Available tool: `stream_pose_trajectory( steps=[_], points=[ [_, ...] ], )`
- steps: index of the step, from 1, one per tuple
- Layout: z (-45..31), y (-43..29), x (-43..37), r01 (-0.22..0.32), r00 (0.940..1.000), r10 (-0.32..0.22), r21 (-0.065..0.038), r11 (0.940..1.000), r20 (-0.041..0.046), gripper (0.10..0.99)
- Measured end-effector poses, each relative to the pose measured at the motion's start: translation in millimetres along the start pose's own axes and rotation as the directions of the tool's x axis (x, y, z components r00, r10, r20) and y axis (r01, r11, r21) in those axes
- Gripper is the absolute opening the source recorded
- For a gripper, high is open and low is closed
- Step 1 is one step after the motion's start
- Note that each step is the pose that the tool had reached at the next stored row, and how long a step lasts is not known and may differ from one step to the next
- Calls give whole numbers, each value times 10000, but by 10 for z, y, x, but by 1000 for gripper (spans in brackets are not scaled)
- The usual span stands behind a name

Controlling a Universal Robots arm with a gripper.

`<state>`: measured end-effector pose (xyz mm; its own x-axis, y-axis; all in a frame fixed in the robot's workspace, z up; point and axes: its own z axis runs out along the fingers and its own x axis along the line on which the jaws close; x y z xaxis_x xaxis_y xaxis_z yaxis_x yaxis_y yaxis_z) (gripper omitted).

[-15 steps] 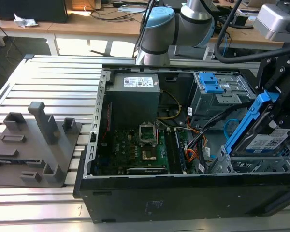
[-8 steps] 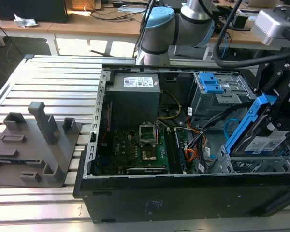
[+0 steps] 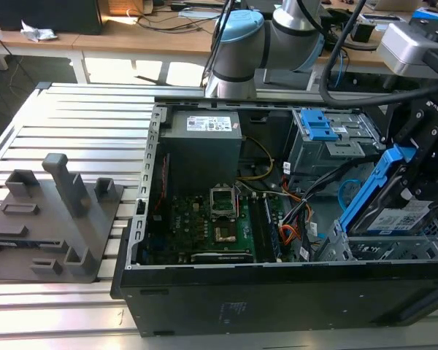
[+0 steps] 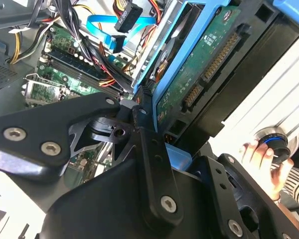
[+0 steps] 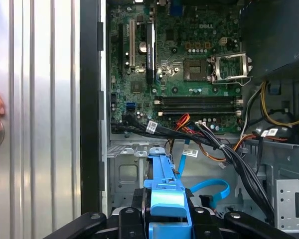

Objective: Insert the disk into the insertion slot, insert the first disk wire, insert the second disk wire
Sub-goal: 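Insert the disk into the insertion slot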

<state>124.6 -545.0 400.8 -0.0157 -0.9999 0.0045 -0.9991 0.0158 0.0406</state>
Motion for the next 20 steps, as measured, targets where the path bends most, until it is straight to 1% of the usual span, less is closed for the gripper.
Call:
stream_pose_trajectory(
  steps=[20],
  points=[
    [168,-7,-1,0,10000,0,0,10000,1,369]
  ],
)
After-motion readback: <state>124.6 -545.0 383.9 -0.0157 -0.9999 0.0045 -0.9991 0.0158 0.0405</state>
